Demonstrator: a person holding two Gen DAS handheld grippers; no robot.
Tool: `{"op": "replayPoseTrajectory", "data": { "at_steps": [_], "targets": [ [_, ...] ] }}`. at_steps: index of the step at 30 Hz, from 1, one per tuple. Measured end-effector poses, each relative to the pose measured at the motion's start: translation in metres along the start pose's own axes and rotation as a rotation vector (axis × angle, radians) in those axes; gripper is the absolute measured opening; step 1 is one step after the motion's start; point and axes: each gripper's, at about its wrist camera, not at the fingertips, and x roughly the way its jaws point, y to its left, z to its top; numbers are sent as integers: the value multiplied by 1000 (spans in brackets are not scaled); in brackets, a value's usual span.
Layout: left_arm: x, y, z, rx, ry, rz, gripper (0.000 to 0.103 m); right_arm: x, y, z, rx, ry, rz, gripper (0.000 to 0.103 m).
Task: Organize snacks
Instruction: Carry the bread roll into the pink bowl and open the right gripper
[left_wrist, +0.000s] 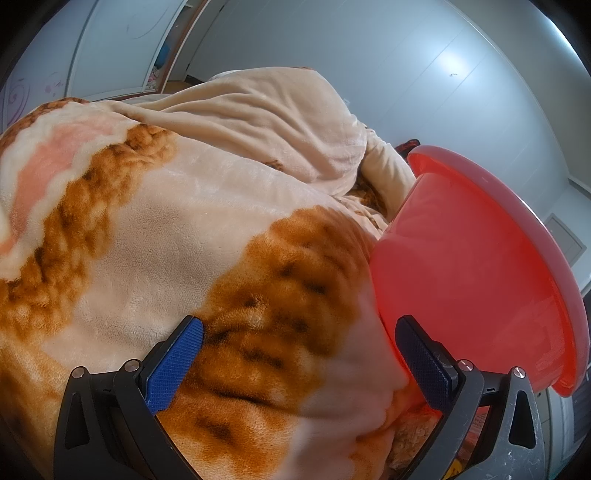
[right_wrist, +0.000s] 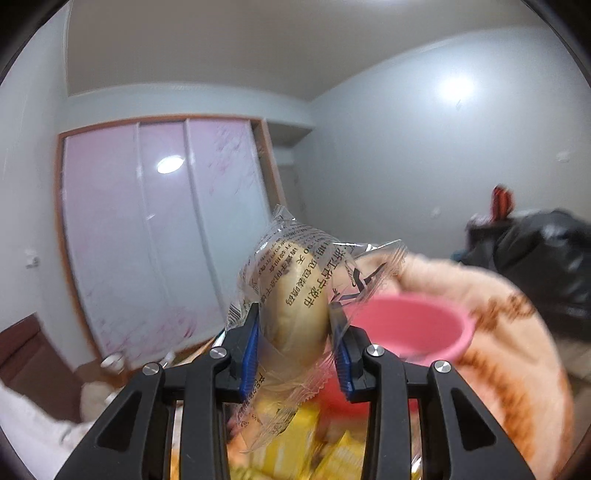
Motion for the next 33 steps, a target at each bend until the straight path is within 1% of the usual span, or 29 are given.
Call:
{"op": "replayPoseTrajectory", "data": {
  "at_steps": [3,6,9,13,14,15,16,17,18,19,21,22,24,25,26,27,28,30,32,33],
  "targets": [
    [0,0,0,0,0,0,103,24,-14,15,55,-39,-83,31],
    [0,0,0,0,0,0,102,51,-27,19,52,-30,-194,31],
    [0,0,0,0,0,0,102,85,-43,11,46,56,-286,31],
    [0,0,0,0,1,0,103,117,-45,-10,-36,162,-388,34],
    [0,0,0,0,1,0,103,120,-44,-13,-49,171,-402,35],
    [0,0,0,1,1,0,103,121,-42,-17,-63,171,-415,43],
    [0,0,0,2,0,3,103,118,-42,-16,-69,157,-417,61],
    [1,-1,0,1,1,2,102,113,-38,-16,-73,133,-411,73],
    [1,2,0,-1,2,-2,102,105,-36,-15,-74,90,-399,92],
    [1,1,0,1,1,-1,102,93,-35,-13,-75,41,-384,99],
    [2,3,0,-2,3,-3,102,72,-36,-6,-83,-43,-357,101],
    [2,3,-1,0,2,-3,102,62,-37,-4,-89,-73,-368,103],
    [2,3,0,0,3,-2,103,48,-41,-1,-93,-124,-411,103],
    [2,3,0,0,3,-2,102,38,-48,-1,-85,-150,-446,103],
    [2,3,-1,0,2,-2,103,33,-47,-4,-75,-161,-467,103],
    [2,3,0,0,2,-2,103,27,-55,-6,-55,-172,-491,103],
    [2,3,0,0,3,-2,103,23,-67,-10,-25,-182,-522,103],
    [2,3,0,1,3,-2,102,20,-98,-24,71,-172,-584,103],
    [2,3,0,1,3,-2,102,20,-131,-42,211,-131,-623,103],
    [2,3,0,1,3,-2,102,22,-148,-53,280,-108,-625,103]
  ]
}}
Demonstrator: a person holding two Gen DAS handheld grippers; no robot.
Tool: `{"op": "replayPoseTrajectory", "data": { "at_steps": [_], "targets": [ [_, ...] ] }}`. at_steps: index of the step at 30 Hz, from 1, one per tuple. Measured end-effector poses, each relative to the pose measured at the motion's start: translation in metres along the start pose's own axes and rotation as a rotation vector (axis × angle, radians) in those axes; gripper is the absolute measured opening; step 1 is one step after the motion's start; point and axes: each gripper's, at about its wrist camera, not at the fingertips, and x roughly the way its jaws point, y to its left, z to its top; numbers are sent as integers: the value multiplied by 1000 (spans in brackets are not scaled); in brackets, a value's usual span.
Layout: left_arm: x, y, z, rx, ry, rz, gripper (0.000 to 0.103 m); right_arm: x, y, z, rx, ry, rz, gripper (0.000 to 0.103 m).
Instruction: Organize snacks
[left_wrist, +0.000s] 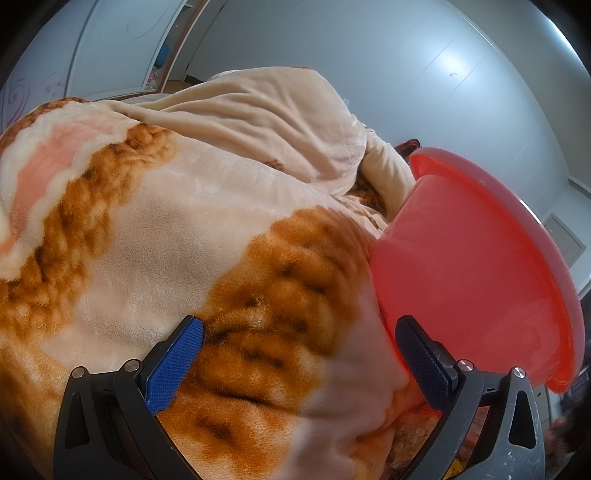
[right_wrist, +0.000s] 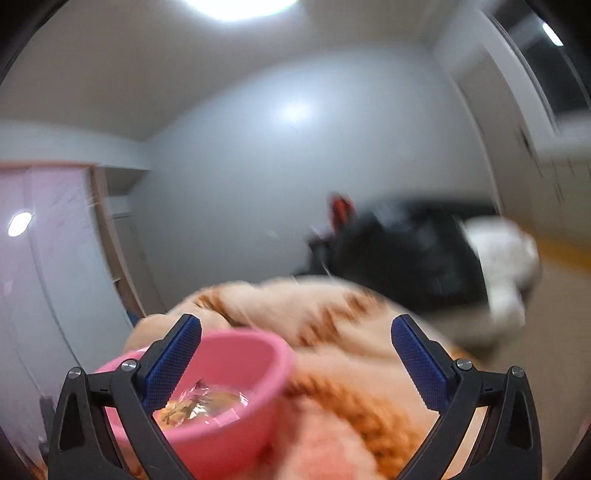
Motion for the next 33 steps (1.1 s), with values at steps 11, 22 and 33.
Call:
{"op": "replayPoseTrajectory", "data": {
  "at_steps": [11,22,33],
  "targets": [
    [0,0,0,0,1,-2,102,47,-61,-45,301,260,-27,103],
    [0,2,-1,0,1,-1,102,60,-69,-41,298,276,-45,103],
    [1,2,-1,1,1,-1,102,59,-69,-41,299,275,-43,103]
  ]
}}
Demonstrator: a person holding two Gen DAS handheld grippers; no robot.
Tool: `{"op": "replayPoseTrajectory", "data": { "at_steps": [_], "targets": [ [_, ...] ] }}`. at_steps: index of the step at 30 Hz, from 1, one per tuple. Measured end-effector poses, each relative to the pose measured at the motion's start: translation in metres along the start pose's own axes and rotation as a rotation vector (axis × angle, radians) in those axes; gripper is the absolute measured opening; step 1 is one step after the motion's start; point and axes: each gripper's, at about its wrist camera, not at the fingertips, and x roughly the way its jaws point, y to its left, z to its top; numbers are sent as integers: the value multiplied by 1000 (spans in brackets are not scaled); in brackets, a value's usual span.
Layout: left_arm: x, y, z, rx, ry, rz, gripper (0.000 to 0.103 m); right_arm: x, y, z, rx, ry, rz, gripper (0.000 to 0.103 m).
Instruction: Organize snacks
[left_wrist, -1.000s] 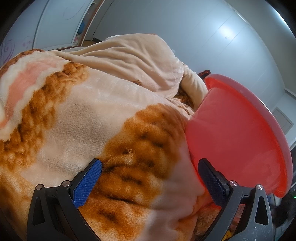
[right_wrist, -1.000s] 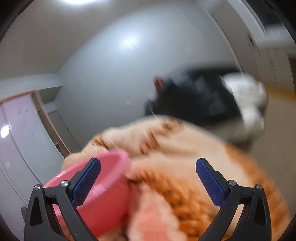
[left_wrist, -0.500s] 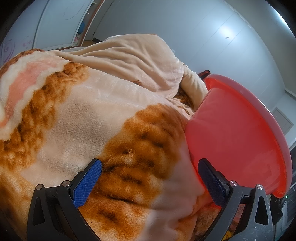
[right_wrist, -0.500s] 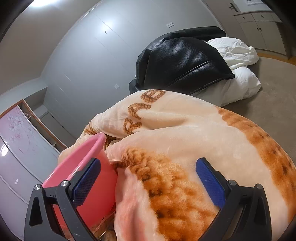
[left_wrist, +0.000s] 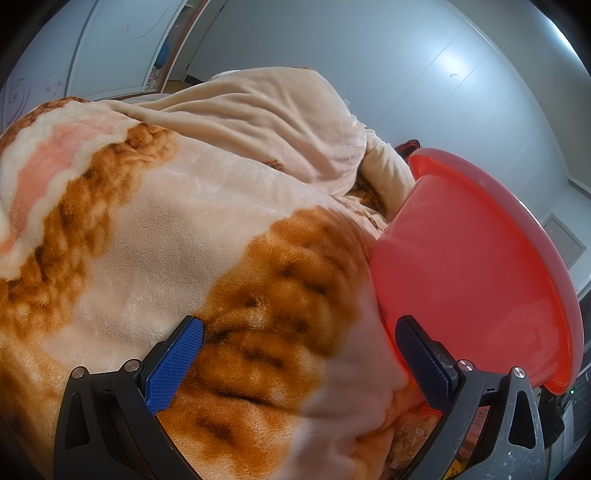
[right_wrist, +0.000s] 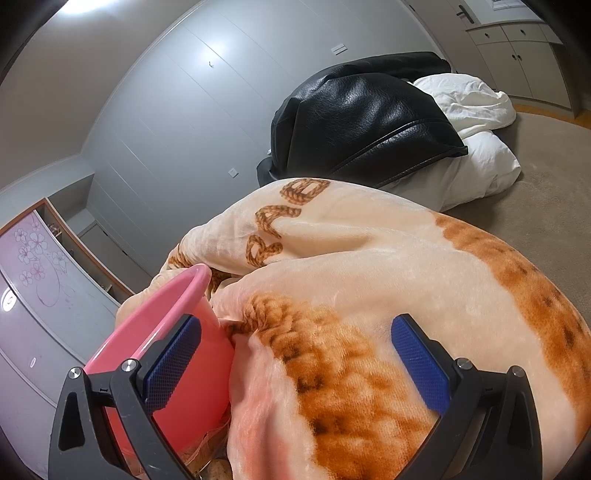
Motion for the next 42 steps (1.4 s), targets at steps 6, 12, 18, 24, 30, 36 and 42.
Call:
{"op": "replayPoseTrajectory", "data": {
  "at_steps": [6,12,18,24,30,36,42],
  "targets": [
    [0,0,0,1,0,0,102,0,0,0,-1,-1,1,103],
    [-18,-5,-1,44,40,-57,102,0,0,0,-1,-1,1,103],
    [-87,-36,-4,229,57,-352,102,-1,1,-1,-1,-1,-1,103],
    [-80,-62,-34,291,403,-627,102,0,1,-1,-1,-2,0,103],
    [-64,-78,-58,362,519,-611,102,0,1,-1,0,-2,0,103],
    [-63,-78,-62,434,507,-516,59,0,1,-1,0,-2,0,103],
    [-71,-62,-50,370,497,-614,23,0,1,-1,0,-2,1,103]
  ]
}}
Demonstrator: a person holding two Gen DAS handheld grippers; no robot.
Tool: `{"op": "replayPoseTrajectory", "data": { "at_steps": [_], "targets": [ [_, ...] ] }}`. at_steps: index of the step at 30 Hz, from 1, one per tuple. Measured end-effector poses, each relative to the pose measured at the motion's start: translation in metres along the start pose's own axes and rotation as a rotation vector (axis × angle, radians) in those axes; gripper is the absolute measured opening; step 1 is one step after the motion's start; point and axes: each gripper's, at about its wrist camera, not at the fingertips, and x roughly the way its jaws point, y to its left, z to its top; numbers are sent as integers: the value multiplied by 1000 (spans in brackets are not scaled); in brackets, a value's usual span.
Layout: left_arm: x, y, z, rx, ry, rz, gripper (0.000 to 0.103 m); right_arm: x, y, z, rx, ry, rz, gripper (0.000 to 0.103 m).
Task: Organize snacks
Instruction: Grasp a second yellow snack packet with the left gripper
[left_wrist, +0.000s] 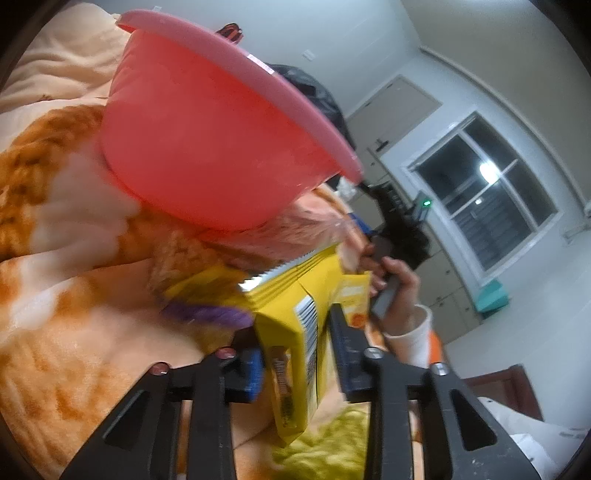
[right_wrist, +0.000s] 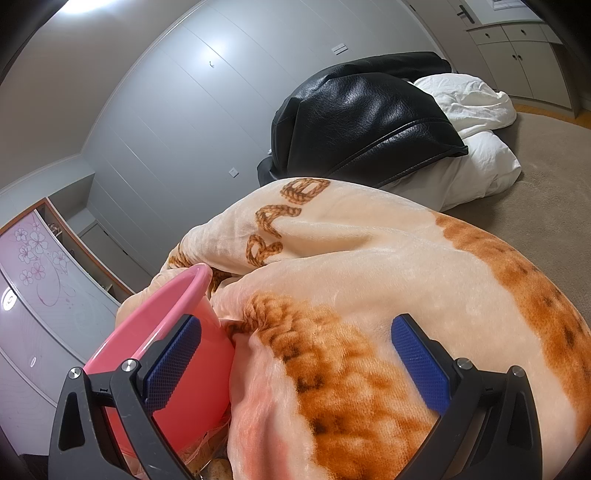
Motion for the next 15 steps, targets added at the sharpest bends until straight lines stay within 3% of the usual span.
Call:
{"op": "replayPoseTrajectory", "data": {
  "at_steps": [5,15],
  "targets": [
    [-15,-8,3,-1,-44,-53,11,0,0,0,0,-1,0,103],
    [-78,-53,16,111,-225,-92,11,0,0,-1,0,-1,-1,103]
  ]
}}
